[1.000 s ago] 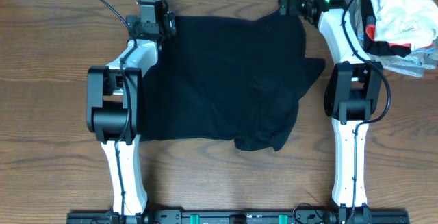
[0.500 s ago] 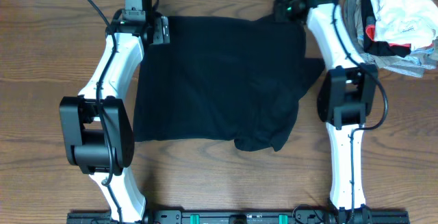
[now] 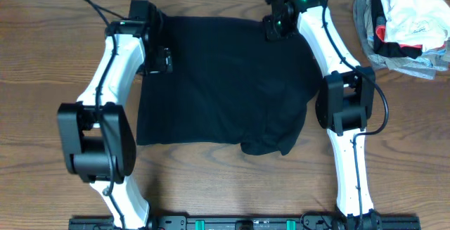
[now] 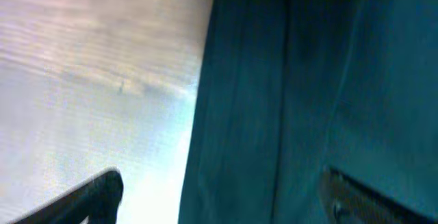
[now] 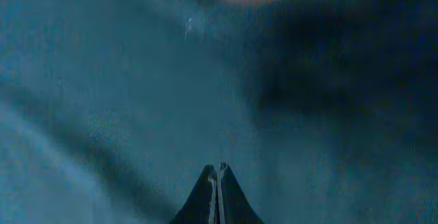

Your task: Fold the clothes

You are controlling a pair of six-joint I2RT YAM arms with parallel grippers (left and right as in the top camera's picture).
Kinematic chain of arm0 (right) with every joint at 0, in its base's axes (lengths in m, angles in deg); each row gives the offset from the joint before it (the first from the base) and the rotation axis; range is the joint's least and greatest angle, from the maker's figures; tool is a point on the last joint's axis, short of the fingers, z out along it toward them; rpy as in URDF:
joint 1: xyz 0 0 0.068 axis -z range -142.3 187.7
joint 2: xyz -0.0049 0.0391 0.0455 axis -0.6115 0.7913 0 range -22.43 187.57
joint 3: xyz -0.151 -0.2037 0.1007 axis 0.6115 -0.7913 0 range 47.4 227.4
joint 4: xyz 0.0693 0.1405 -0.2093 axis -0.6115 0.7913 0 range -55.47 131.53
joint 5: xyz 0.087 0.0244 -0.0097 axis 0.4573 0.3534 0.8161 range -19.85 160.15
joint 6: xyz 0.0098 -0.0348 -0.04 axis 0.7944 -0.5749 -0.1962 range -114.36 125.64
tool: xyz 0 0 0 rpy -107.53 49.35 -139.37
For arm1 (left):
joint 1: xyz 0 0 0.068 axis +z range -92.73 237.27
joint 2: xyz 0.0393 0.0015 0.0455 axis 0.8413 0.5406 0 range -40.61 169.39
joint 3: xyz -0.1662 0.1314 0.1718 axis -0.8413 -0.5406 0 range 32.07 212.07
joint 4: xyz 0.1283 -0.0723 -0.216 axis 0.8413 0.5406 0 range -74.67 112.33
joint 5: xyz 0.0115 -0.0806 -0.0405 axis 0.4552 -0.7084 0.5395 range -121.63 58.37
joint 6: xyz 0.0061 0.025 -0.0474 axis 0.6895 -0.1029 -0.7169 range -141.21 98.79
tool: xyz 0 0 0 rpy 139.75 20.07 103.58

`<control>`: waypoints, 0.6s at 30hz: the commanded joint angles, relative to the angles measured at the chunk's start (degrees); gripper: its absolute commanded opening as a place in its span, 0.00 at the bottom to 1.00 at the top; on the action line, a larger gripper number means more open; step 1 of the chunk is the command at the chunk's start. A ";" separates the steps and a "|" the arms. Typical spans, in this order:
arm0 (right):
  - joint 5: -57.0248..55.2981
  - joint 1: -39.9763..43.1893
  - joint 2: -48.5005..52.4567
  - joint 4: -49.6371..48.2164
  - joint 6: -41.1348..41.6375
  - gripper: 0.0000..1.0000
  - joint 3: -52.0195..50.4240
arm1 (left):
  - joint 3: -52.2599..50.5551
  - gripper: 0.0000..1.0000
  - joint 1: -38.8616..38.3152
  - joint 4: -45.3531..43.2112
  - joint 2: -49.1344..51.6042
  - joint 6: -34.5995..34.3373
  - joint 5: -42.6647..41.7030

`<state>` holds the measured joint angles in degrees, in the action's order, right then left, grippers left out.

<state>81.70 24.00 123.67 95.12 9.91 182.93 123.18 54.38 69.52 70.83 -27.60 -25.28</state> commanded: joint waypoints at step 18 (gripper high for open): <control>-3.96 -1.01 -25.09 36.35 2.56 0.27 0.17 | -12.52 0.92 0.57 17.14 -26.18 -12.24 -1.57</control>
<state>81.22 23.83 100.81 129.44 11.33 182.77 115.58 54.92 87.14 50.13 -36.15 -26.72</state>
